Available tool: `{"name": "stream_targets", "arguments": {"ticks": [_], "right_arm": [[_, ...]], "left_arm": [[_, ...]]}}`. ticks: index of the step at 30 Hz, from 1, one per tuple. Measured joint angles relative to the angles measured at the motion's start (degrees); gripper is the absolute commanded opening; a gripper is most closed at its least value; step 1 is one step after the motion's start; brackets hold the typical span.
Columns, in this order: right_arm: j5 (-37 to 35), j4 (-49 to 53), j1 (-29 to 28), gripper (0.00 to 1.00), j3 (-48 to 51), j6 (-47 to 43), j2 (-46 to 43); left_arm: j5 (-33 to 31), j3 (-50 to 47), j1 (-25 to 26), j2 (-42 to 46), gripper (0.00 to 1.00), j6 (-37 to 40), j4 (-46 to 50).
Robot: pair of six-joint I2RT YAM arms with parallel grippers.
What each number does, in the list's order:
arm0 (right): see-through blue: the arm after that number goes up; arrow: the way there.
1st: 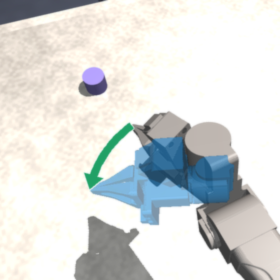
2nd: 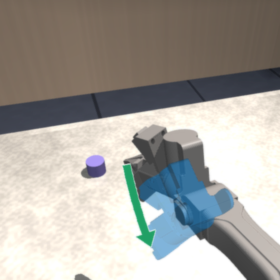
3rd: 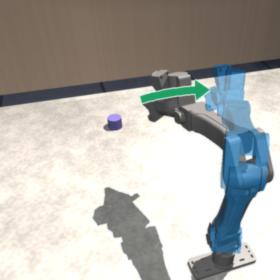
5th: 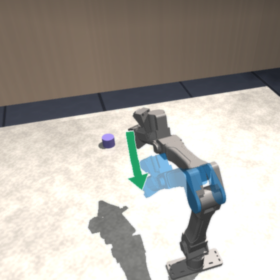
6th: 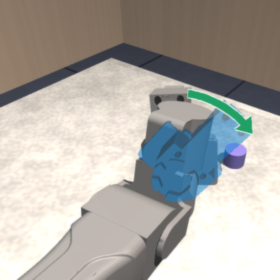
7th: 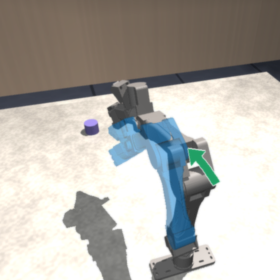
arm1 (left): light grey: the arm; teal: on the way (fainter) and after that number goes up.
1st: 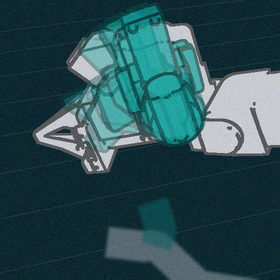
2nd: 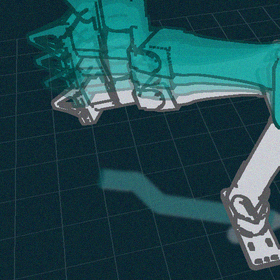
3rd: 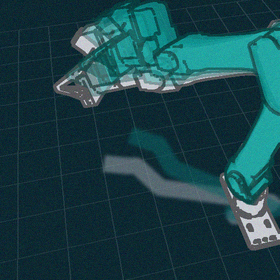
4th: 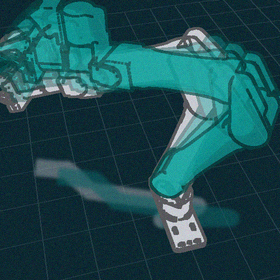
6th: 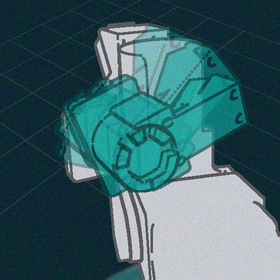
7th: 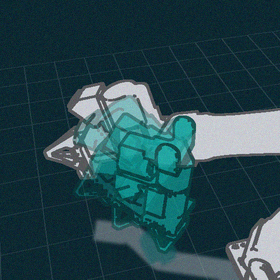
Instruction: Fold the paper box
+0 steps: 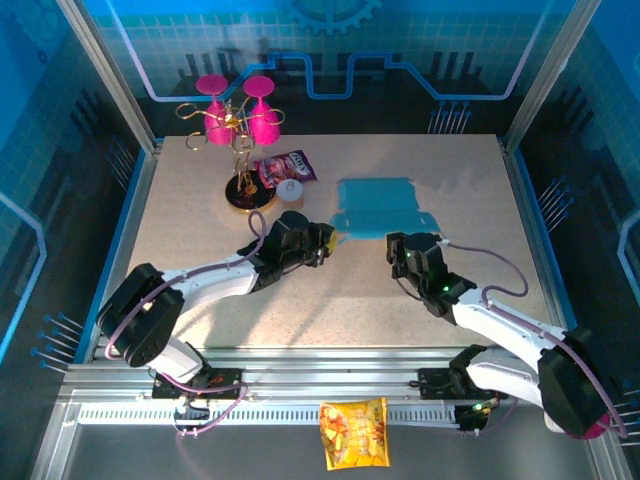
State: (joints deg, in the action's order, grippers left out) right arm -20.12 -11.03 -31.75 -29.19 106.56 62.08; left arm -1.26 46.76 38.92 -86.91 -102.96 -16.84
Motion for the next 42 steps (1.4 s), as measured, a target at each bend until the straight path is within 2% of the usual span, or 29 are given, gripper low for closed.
{"name": "stream_targets", "arguments": {"ticks": [2,5,8,12,15,19,23,28,31,35,42], "right_arm": [[0.3,4.3,1.5,0.00,-3.2,-1.2,-0.7],[1.6,13.6,3.6,0.00,-11.6,-3.6,-1.6],[4.0,26.4,5.6,0.00,-24.6,-6.4,-1.6],[5.4,45.6,5.4,0.00,-44.9,-9.8,0.6],[5.4,59.8,3.2,0.00,-58.1,-10.4,3.3],[5.8,71.3,0.9,0.00,-66.4,-10.1,5.7],[8.9,74.0,3.7,0.00,-66.8,-9.7,11.0],[15.2,67.3,7.7,0.00,-66.7,-10.1,28.0],[16.8,65.0,8.2,0.00,-66.6,-10.3,35.3],[18.7,62.2,8.3,0.00,-65.7,-10.2,36.6],[21.1,55.9,9.0,0.00,-62.0,-8.7,36.5]], "left_arm": [[0.0,0.8,0.0,2.4,0.55,2.2,4.2],[-0.5,5.2,-0.3,7.7,0.55,7.4,14.5],[-1.4,11.2,-1.7,14.3,0.55,12.4,23.2],[-2.5,15.4,-7.5,23.8,0.55,18.3,32.7],[-2.8,17.4,-12.5,27.3,0.55,22.6,40.8],[-1.7,17.8,-17.1,28.2,0.53,27.1,49.7],[0.9,17.8,-19.1,27.8,0.51,29.7,54.2],[5.9,18.2,-19.3,24.4,0.41,31.5,54.3],[8.5,19.3,-19.3,21.5,0.39,31.3,53.3],[10.3,21.6,-17.8,17.2,0.40,29.7,50.0],[11.8,26.2,-11.9,6.2,0.40,24.9,42.0]]}}
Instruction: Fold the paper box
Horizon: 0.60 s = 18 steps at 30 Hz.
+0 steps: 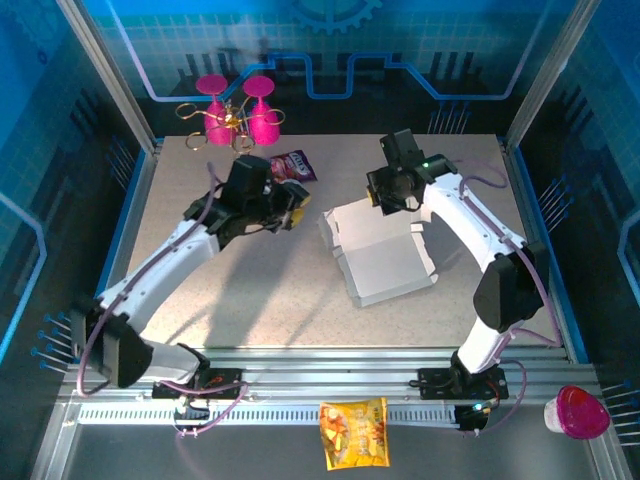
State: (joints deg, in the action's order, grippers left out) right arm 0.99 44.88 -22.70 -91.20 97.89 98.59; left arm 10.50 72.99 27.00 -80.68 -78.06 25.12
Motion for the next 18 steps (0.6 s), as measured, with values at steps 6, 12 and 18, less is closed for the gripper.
{"name": "stream_targets", "arguments": {"ticks": [6,12,18], "right_arm": [[1.7,-3.8,1.1,0.00,4.5,1.4,-0.1],[2.9,-6.8,1.9,0.00,6.2,2.2,-0.9],[4.1,-9.2,1.9,0.00,8.0,2.7,-1.7]], "left_arm": [[0.8,4.5,1.1,-8.5,0.40,-0.3,-2.6],[0.9,5.4,1.7,-11.1,0.42,-0.2,-2.4],[1.0,6.1,2.5,-13.8,0.45,-0.2,-2.7]]}}
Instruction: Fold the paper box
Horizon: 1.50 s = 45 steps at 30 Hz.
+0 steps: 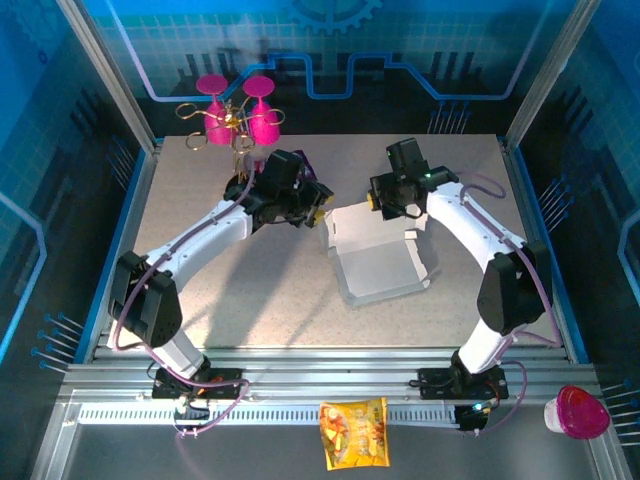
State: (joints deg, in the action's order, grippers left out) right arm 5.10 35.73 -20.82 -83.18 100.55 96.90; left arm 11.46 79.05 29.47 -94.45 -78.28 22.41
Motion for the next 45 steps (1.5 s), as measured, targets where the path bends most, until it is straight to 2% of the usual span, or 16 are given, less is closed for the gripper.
{"name": "stream_targets", "arguments": {"ticks": [10,17,19,22,25,28,29,32,35,36,38,40,42,45], "right_arm": [[0.5,-1.9,0.4,0.00,2.6,0.6,-1.6],[1.4,-3.7,0.4,0.00,4.5,1.2,-2.5],[1.4,-4.3,0.4,0.00,5.2,1.4,-2.9],[1.3,-5.4,0.8,0.00,6.0,1.5,-3.5],[1.4,-6.7,1.0,0.00,7.1,1.5,-3.8],[1.4,-9.2,1.0,0.00,9.5,1.4,-4.7],[1.5,-9.8,1.0,0.00,10.3,1.4,-5.1],[2.3,-11.0,1.6,0.00,12.9,1.2,-6.3],[3.3,-11.4,3.3,0.00,15.0,1.5,-7.6],[3.8,-11.4,3.8,0.00,15.1,1.5,-8.0],[4.8,-11.4,5.1,0.00,15.2,1.7,-8.7],[5.7,-11.4,5.9,0.00,15.2,2.1,-9.3],[6.3,-11.3,6.2,0.00,15.2,2.6,-9.8],[7.3,-10.5,6.7,0.00,14.8,3.5,-10.4]], "left_arm": [[0.0,1.4,1.0,-5.3,0.44,0.2,-2.0],[0.0,2.4,1.6,-6.1,0.35,0.2,-2.8],[0.0,2.7,1.7,-6.3,0.28,0.2,-3.0],[-0.1,2.9,1.7,-6.7,0.00,0.0,-2.8],[-0.3,2.9,1.7,-6.8,0.00,-0.5,-3.1],[-0.5,2.8,1.7,-6.8,0.40,-0.6,-3.1],[-0.5,2.8,1.7,-6.6,0.49,-0.3,-3.1],[-1.2,2.8,1.2,-4.5,0.53,1.9,-1.4],[-2.0,-0.5,-1.1,2.9,0.43,4.6,-0.8],[-1.9,-3.3,-2.6,6.5,0.35,4.9,-1.5],[-1.1,-12.3,-7.8,16.0,0.18,4.9,-4.6],[-0.9,-20.5,-12.1,21.2,0.11,4.4,-8.2],[-0.1,-27.5,-13.4,21.9,0.09,3.1,-12.4],[1.9,-36.5,-12.2,16.5,0.08,0.7,-19.1]]}}
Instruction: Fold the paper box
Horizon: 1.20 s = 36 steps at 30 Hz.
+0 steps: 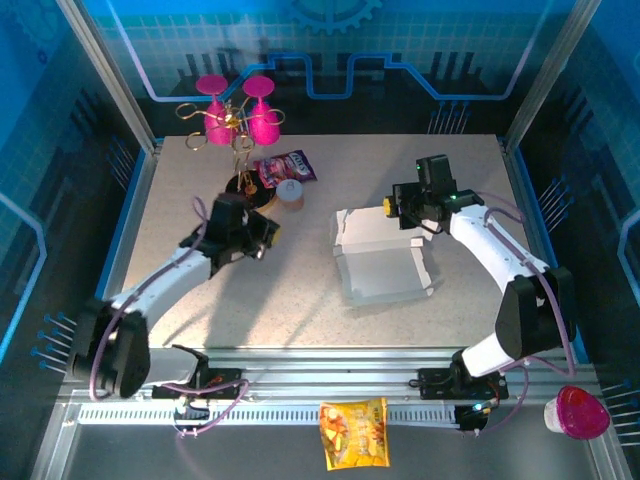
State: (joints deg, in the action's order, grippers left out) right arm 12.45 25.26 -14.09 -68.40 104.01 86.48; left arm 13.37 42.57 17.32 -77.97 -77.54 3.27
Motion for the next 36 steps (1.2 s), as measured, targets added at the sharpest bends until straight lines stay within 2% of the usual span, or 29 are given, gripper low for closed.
{"name": "stream_targets", "arguments": {"ticks": [3,8,17,27,36], "right_arm": [[0.7,1.2,0.7,0.00,-1.6,1.1,0.0],[1.8,2.0,1.6,0.00,-4.6,2.8,0.0],[3.1,2.2,1.9,0.00,-5.2,5.1,0.0],[3.2,-0.1,2.6,0.00,-4.3,6.2,0.0],[3.1,-5.8,2.7,0.00,-0.9,5.0,0.0]], "left_arm": [[1.2,-3.7,2.0,-5.3,0.13,-2.0,-4.7],[2.6,-3.4,5.3,-12.6,0.23,-5.0,-17.7],[3.0,-0.3,8.8,-25.0,0.27,-10.6,-35.4],[2.8,0.6,11.9,-28.4,0.32,-14.9,-45.9],[1.8,-0.6,13.3,-28.2,0.40,-15.5,-44.9]]}}
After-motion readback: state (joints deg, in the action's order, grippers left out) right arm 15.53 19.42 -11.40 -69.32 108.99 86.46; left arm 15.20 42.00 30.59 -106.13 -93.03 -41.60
